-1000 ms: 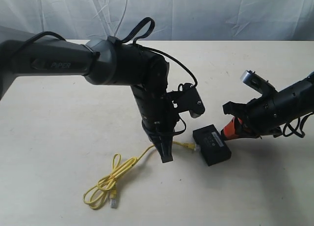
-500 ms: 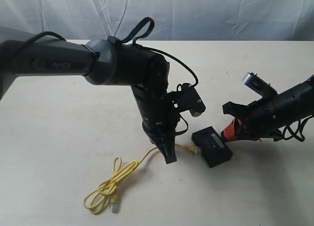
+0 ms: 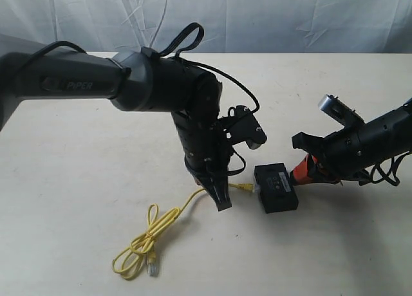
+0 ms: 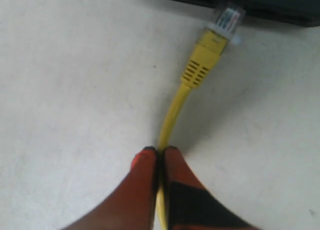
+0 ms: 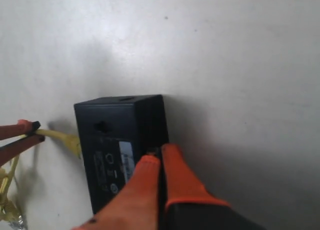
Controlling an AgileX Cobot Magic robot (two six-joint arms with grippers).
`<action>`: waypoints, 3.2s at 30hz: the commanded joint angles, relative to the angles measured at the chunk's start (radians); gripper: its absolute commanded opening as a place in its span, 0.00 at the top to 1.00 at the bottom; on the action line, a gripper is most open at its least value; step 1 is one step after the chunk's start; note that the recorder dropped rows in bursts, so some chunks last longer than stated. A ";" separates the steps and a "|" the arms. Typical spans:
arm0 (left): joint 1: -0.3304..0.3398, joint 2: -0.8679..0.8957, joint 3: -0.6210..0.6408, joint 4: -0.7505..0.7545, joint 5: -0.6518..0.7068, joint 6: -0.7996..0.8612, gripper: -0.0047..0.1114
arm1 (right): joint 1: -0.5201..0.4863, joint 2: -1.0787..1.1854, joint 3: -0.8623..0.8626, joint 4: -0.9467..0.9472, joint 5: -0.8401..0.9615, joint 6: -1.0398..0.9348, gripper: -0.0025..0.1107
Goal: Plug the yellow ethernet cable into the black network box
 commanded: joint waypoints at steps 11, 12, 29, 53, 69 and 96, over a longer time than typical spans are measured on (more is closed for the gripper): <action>-0.002 -0.033 -0.010 -0.006 0.059 0.003 0.96 | -0.004 -0.003 0.007 0.033 -0.020 0.003 0.98; -0.002 -0.033 -0.010 -0.012 0.059 0.020 0.96 | -0.004 -0.003 0.007 0.033 -0.020 0.003 0.98; -0.002 -0.033 -0.010 -0.049 0.106 0.175 0.96 | -0.004 -0.003 0.007 0.033 -0.020 0.003 0.98; -0.002 -0.033 -0.010 -0.039 0.084 0.175 0.96 | -0.004 -0.003 0.007 0.033 -0.014 0.003 0.98; -0.002 -0.001 -0.010 -0.032 0.082 0.175 0.96 | -0.004 -0.003 0.007 0.031 -0.014 0.003 0.98; -0.002 -0.013 -0.010 -0.034 0.055 0.175 0.96 | -0.004 -0.003 0.007 0.031 -0.016 0.000 0.98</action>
